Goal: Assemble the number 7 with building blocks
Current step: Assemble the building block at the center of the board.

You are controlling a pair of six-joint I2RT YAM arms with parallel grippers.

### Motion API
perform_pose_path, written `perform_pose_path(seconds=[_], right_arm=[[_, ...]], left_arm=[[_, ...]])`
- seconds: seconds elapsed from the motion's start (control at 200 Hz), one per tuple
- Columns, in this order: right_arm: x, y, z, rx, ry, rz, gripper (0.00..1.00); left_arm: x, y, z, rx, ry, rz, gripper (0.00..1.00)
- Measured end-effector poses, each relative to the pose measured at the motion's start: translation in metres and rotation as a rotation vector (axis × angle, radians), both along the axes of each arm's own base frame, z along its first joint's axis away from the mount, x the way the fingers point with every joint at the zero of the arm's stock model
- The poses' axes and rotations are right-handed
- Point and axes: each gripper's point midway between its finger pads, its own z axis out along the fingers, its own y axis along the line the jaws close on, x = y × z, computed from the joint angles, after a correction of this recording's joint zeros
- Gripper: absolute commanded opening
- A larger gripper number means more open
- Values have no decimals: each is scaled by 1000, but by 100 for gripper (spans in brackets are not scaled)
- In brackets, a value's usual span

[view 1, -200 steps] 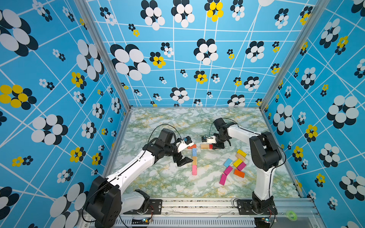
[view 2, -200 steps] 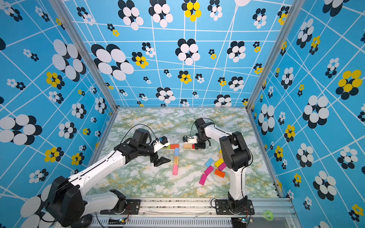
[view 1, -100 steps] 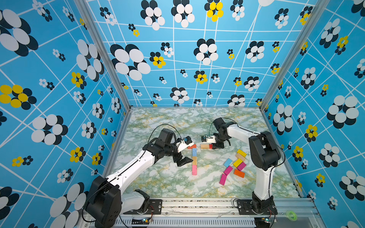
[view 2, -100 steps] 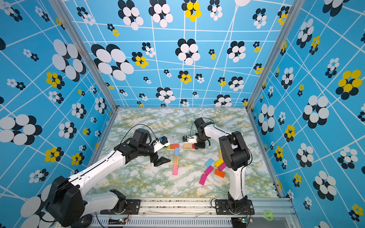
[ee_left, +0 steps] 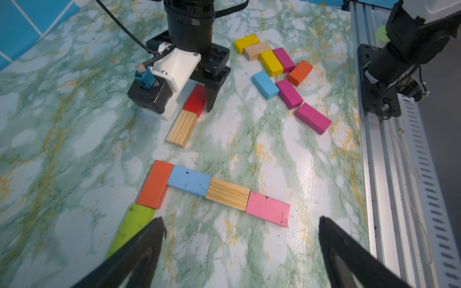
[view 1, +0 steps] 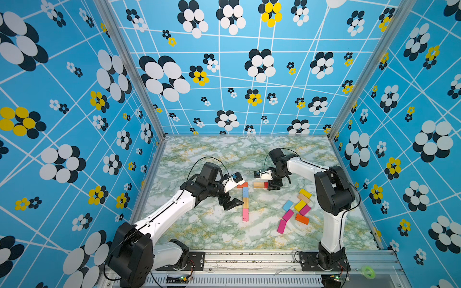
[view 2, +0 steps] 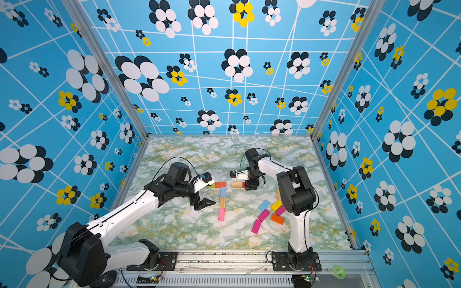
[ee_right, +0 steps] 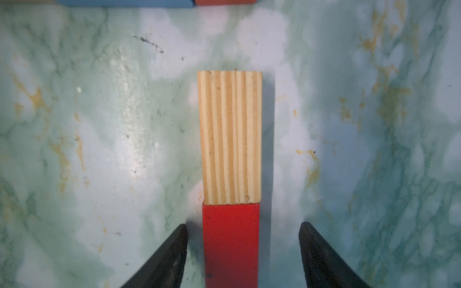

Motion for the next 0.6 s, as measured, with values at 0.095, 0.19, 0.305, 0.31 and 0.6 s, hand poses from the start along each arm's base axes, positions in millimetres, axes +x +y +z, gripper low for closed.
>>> perform_pose_path(seconds=[0.095,0.19,0.305,0.31,0.6], right_arm=[[-2,-1,4,17,-21,-31,76],[-6,-2,22,65,-74,-84,99],[-6,-2,77,188,-216,-204,99],[-5,-2,81,199,-226,-211,99],[17,-81,203,406,-460,-1056,99]], left_arm=[[0,0,0,0,0,0,99],[0,0,0,0,0,0,99],[0,0,0,-1,1,1,99],[0,0,0,-1,1,1,99],[1,-1,2,-17,42,37,99]])
